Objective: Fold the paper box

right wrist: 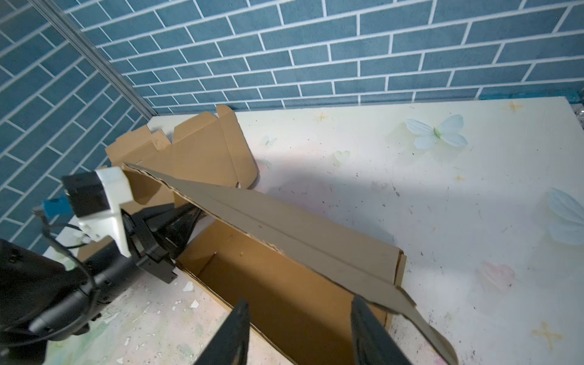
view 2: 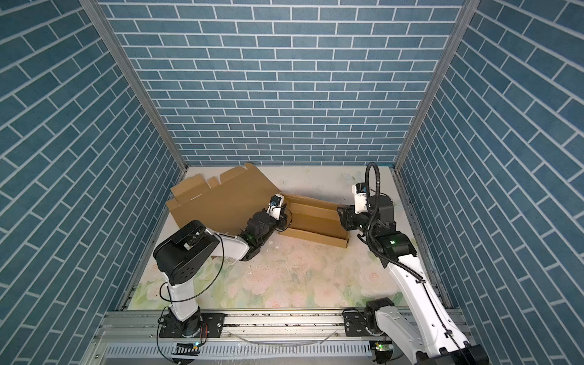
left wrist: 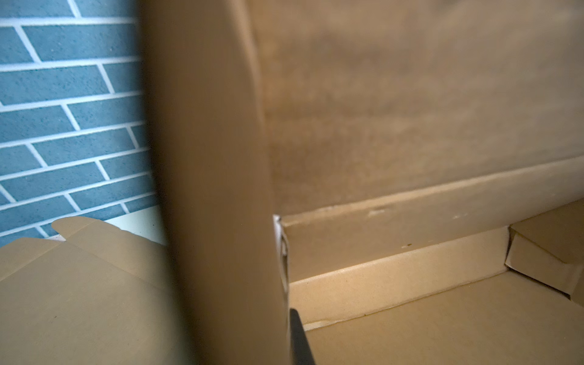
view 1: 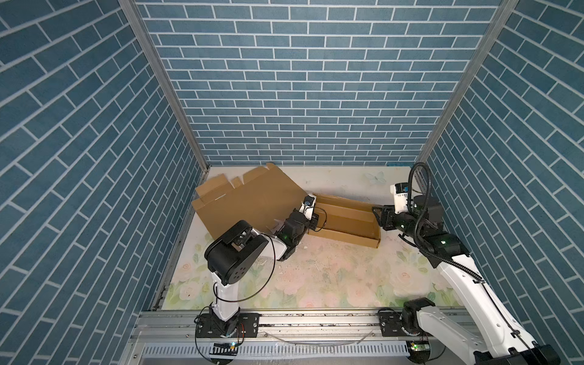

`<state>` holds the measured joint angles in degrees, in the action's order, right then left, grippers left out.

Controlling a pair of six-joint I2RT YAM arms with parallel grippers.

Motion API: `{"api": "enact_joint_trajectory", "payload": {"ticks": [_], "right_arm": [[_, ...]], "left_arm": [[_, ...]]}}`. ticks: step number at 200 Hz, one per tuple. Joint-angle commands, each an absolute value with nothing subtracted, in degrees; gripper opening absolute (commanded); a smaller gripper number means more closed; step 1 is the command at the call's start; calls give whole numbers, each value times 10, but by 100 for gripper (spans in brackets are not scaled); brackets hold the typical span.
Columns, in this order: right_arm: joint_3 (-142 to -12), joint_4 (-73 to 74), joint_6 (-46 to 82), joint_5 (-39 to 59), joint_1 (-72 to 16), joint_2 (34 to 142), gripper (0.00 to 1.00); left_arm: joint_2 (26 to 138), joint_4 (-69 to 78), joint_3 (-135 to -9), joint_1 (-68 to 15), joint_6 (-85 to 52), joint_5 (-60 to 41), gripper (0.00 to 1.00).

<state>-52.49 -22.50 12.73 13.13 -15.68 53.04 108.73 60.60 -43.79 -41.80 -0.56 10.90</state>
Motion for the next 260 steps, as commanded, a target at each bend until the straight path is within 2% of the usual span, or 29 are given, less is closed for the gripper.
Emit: {"api": "enact_joint_trajectory", "payload": {"ticks": [1, 39, 75, 124, 157, 179, 211, 237, 260], "right_arm": [[-602, -296, 142, 141, -157, 562, 50], [-732, -370, 166, 138, -163, 698, 40], [-800, -364, 177, 161, -187, 802, 38], [-732, -280, 229, 188, -210, 838, 34], [-703, -258, 238, 176, -227, 843, 33], [-697, -258, 230, 168, -233, 848, 33], [-691, -262, 190, 175, -238, 867, 33], [-683, -274, 140, 188, -240, 882, 33], [-670, -274, 111, 200, -243, 888, 33]], "left_arm": [[1118, 569, -414, -415, 5, 101, 4], [1125, 602, -402, -415, 14, 90, 8], [1117, 601, -396, -415, 3, 87, 11], [1102, 606, -370, -415, -7, 90, 15], [1047, 595, -343, -415, -17, 106, 27], [958, 523, -327, -412, -23, 145, 31], [827, 344, -344, -375, -62, 171, 36], [773, 220, -397, -304, -103, 105, 41], [796, 114, -511, -256, -109, -6, 45]]}}
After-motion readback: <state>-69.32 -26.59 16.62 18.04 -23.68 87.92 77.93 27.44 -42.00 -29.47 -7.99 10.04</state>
